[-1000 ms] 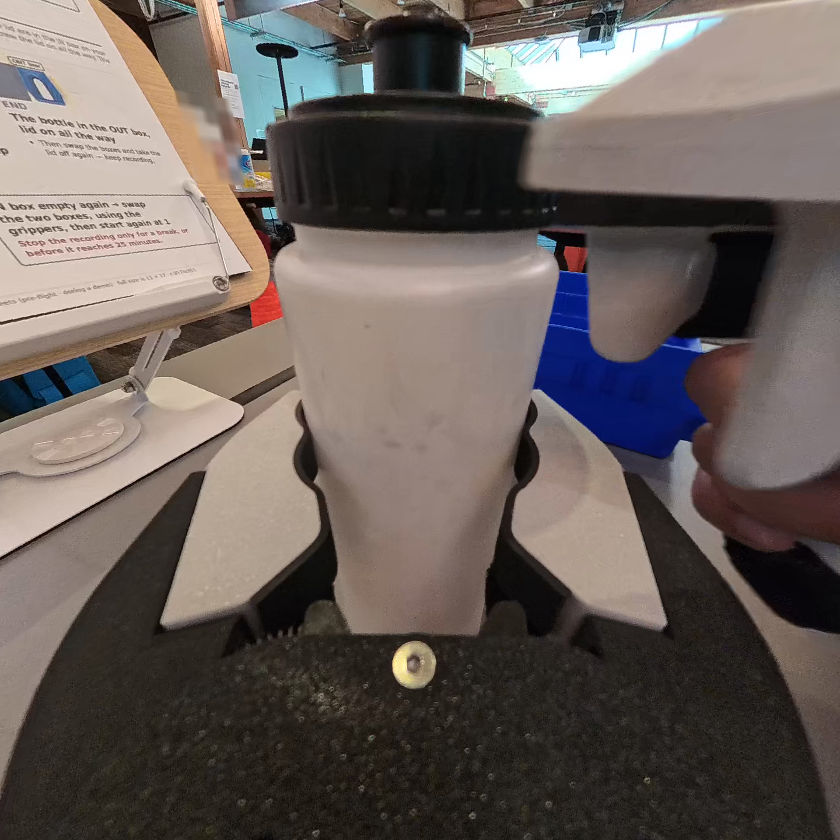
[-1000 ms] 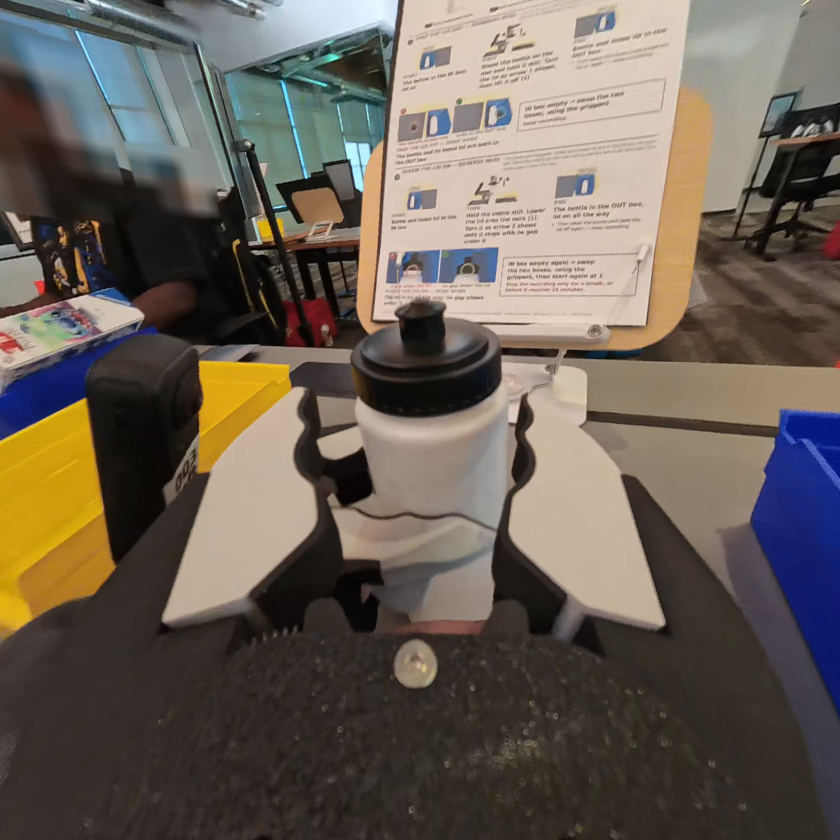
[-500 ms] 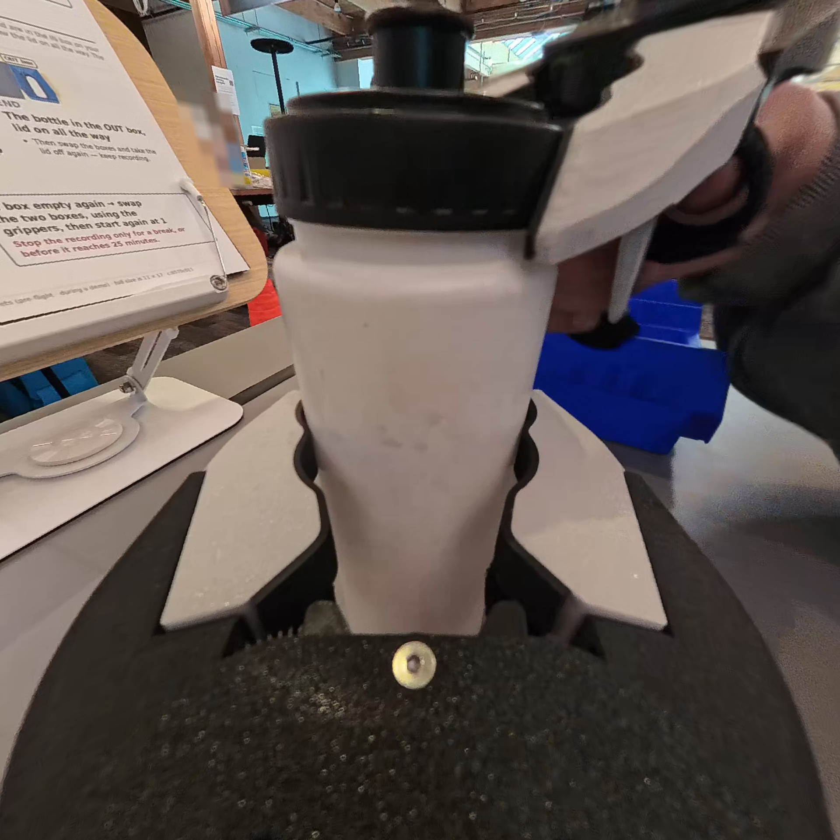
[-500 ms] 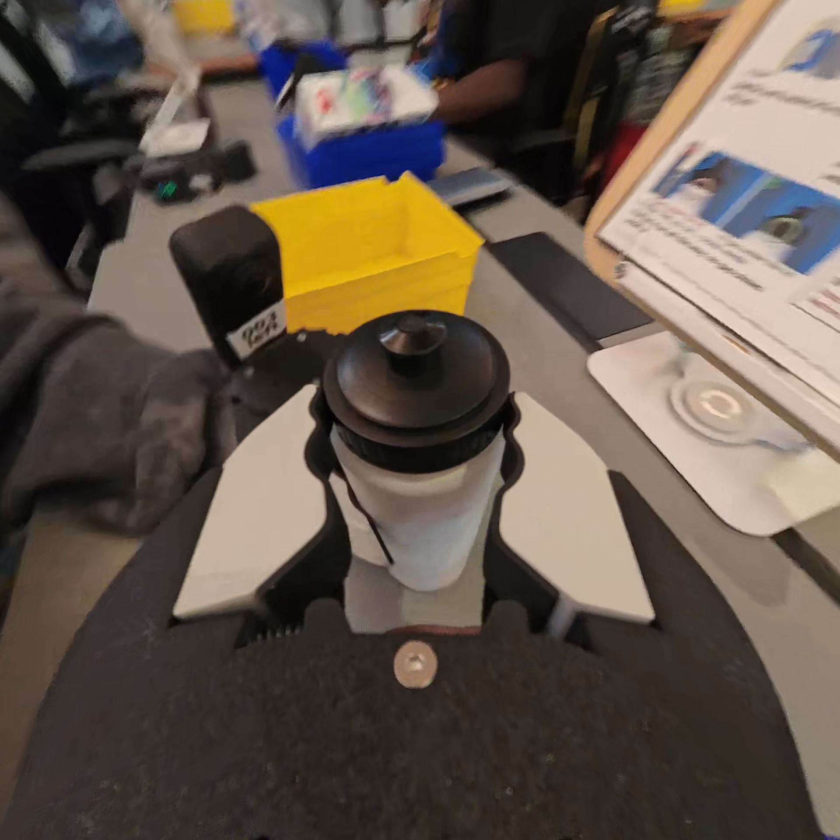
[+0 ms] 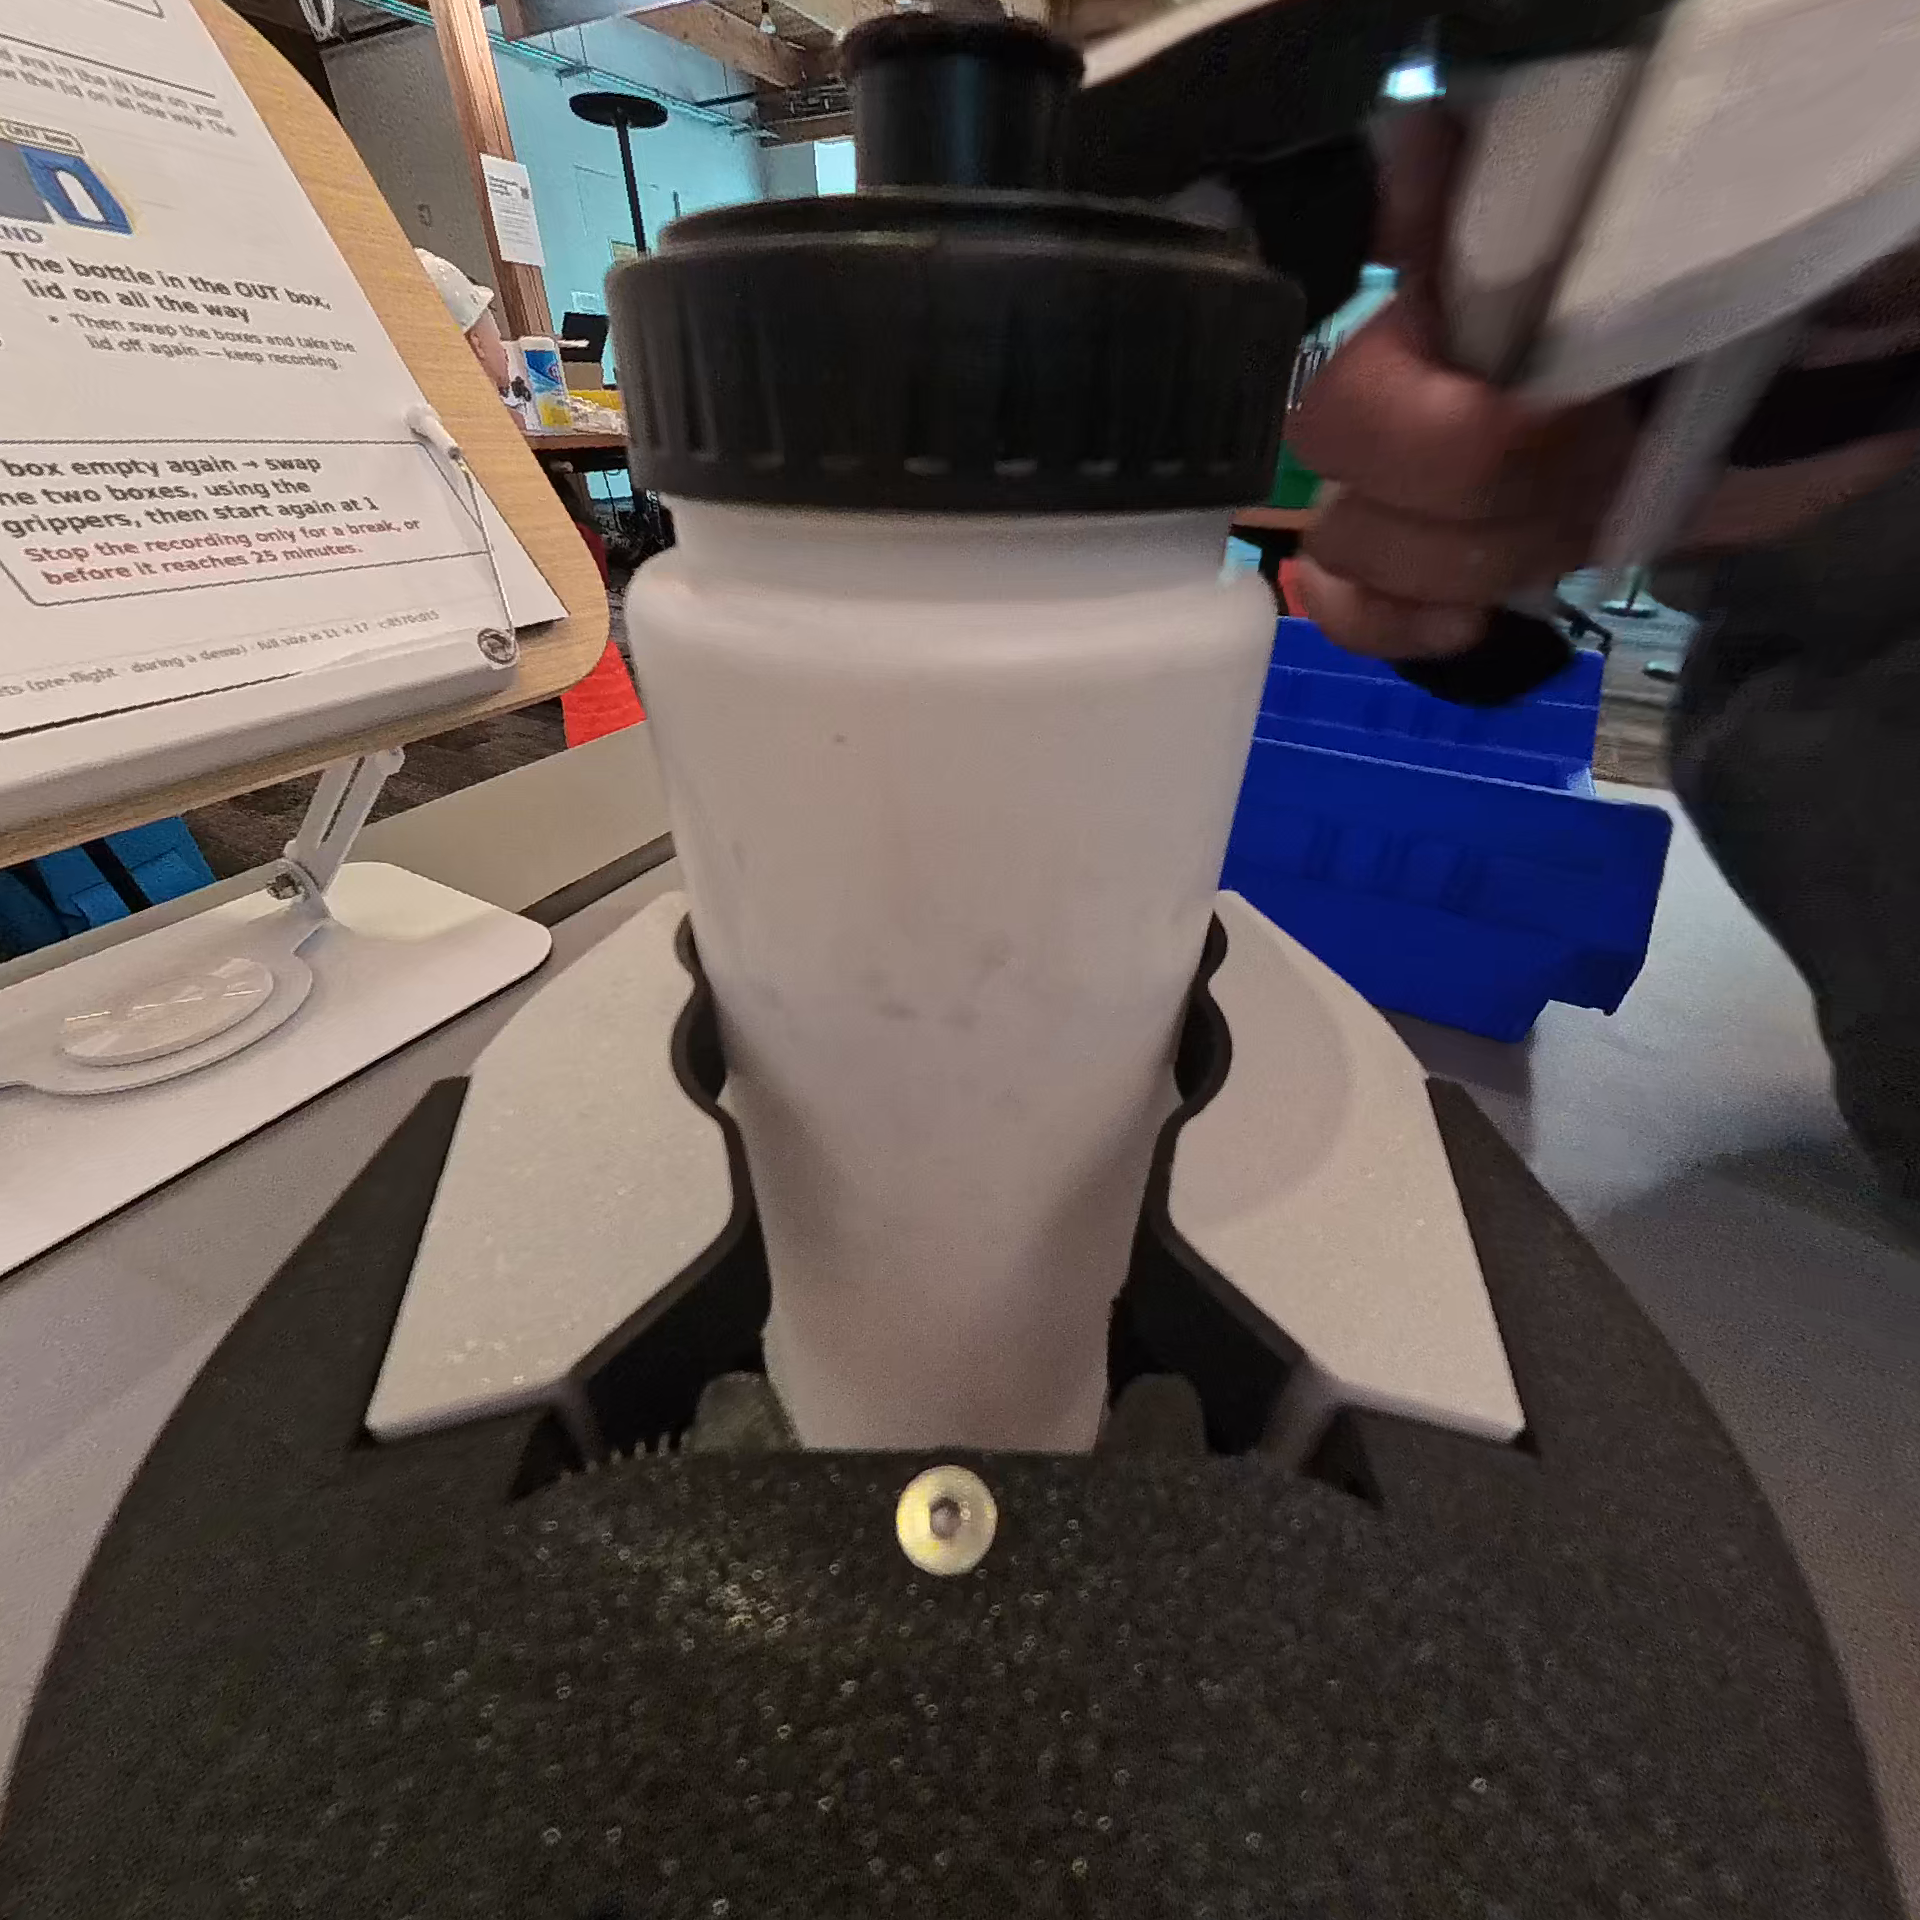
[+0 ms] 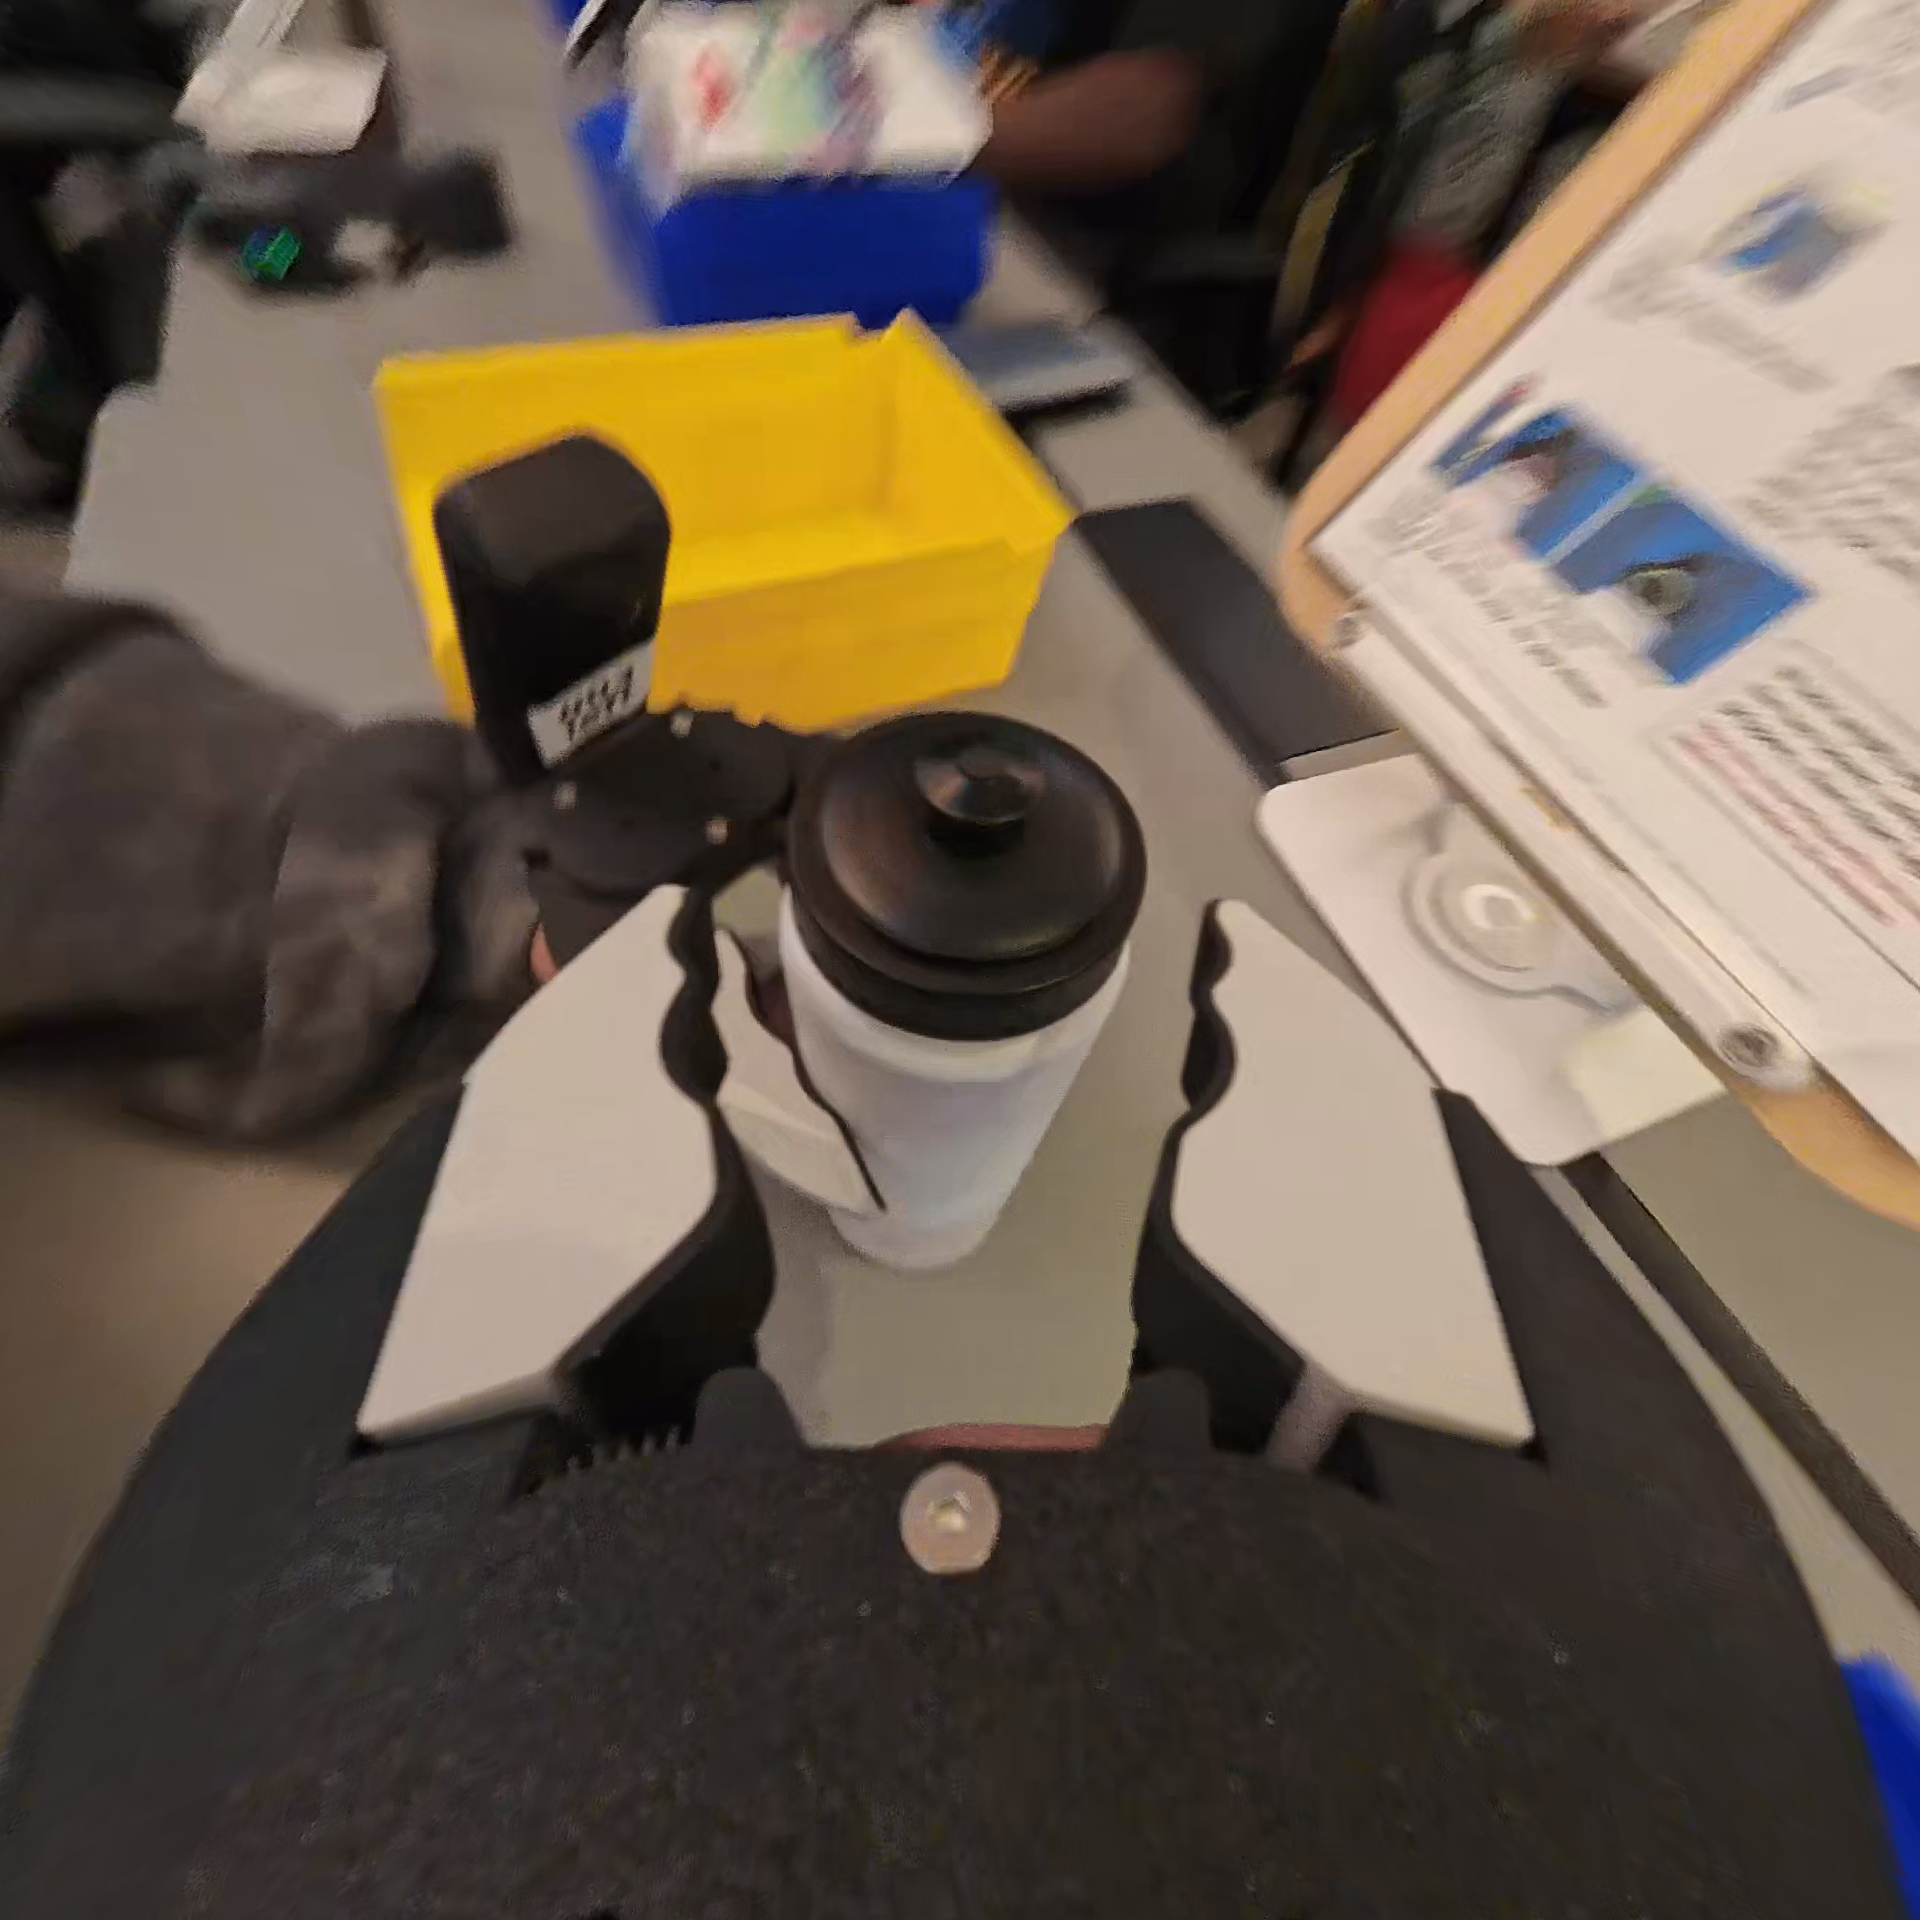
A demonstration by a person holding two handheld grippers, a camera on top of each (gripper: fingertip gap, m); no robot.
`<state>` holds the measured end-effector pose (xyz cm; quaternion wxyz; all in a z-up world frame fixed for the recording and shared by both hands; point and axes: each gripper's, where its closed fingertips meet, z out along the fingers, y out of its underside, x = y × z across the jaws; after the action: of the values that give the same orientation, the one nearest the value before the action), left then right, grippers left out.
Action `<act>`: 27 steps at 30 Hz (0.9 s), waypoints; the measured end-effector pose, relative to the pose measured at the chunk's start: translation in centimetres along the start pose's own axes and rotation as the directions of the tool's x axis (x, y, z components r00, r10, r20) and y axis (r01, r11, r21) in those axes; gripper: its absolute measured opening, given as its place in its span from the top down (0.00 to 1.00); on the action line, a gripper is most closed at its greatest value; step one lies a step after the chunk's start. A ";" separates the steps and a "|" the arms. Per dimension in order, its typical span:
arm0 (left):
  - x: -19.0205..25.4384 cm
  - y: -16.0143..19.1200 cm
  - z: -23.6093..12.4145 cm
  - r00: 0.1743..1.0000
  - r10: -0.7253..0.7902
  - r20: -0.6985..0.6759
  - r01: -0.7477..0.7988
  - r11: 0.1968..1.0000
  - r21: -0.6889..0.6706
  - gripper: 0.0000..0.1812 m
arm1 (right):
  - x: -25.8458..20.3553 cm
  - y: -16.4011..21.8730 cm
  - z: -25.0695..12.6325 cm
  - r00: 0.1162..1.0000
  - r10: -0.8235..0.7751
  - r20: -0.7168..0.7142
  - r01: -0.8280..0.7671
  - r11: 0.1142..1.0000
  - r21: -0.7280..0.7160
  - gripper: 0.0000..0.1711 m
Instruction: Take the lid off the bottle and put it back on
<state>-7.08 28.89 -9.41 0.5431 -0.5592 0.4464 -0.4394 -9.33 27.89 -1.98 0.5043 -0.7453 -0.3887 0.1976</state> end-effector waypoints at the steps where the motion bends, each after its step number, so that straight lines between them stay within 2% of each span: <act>1: 0.0 0.0 0.0 1.000 -0.001 0.000 0.001 1.000 0.000 0.52 | -0.5 -0.6 -0.4 0.996 0.044 -0.081 -0.037 0.996 0.086 0.47; 3: 0.0 0.0 0.0 1.000 -0.002 0.003 0.002 1.000 0.000 0.52 | -1.5 -1.6 -1.1 0.958 0.178 -0.227 -0.112 0.954 0.277 0.50; 5: 0.0 0.0 0.0 1.000 -0.003 0.004 0.003 1.000 -0.001 0.52 | -2.2 -1.3 -1.3 0.880 0.315 -0.356 -0.169 0.907 0.385 0.53; 7: 0.0 0.0 0.0 1.000 -0.004 0.007 0.004 1.000 -0.001 0.52 | -3.1 -0.3 -0.5 0.811 0.378 -0.446 -0.193 0.893 0.406 0.53; 11: 0.0 0.0 -0.1 1.000 -0.003 0.010 0.003 1.000 -0.002 0.52 | -1.4 -0.6 -0.2 0.695 0.384 -0.608 -0.113 0.893 0.435 0.53; 15: -0.1 0.0 -0.1 1.000 -0.004 0.014 0.004 1.000 -0.003 0.52 | 0.8 -0.6 2.0 0.717 0.409 -0.564 -0.203 0.897 0.393 0.53; 16: -0.3 0.0 -0.1 1.000 -0.009 0.020 0.009 1.000 -0.003 0.52 | 1.3 -0.3 2.1 0.722 0.380 -0.579 -0.197 0.914 0.354 0.57; 19: -0.4 0.0 -0.2 1.000 -0.010 0.019 0.011 1.000 -0.003 0.52 | 1.1 -0.3 2.6 0.833 0.289 -0.471 -0.181 0.948 0.262 0.57; 22: -0.2 0.1 -0.1 1.000 0.000 0.011 0.000 1.000 -0.006 0.52 | 0.7 0.0 2.5 0.948 0.210 -0.239 -0.175 0.972 0.158 0.57; 25: 0.1 0.1 0.0 1.000 0.001 -0.007 -0.001 1.000 -0.002 0.52 | 0.1 0.2 2.3 0.997 0.074 0.011 -0.075 0.996 0.038 0.57; 27: 0.2 0.1 0.0 1.000 0.000 -0.011 0.000 1.000 -0.003 0.52 | -0.3 0.4 2.2 0.977 0.016 0.212 -0.013 1.000 -0.014 0.57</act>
<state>-7.06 28.72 -9.48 0.5398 -0.5575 0.4500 -0.4419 -10.81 28.90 -3.26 0.4540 -0.7260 -0.4360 0.2771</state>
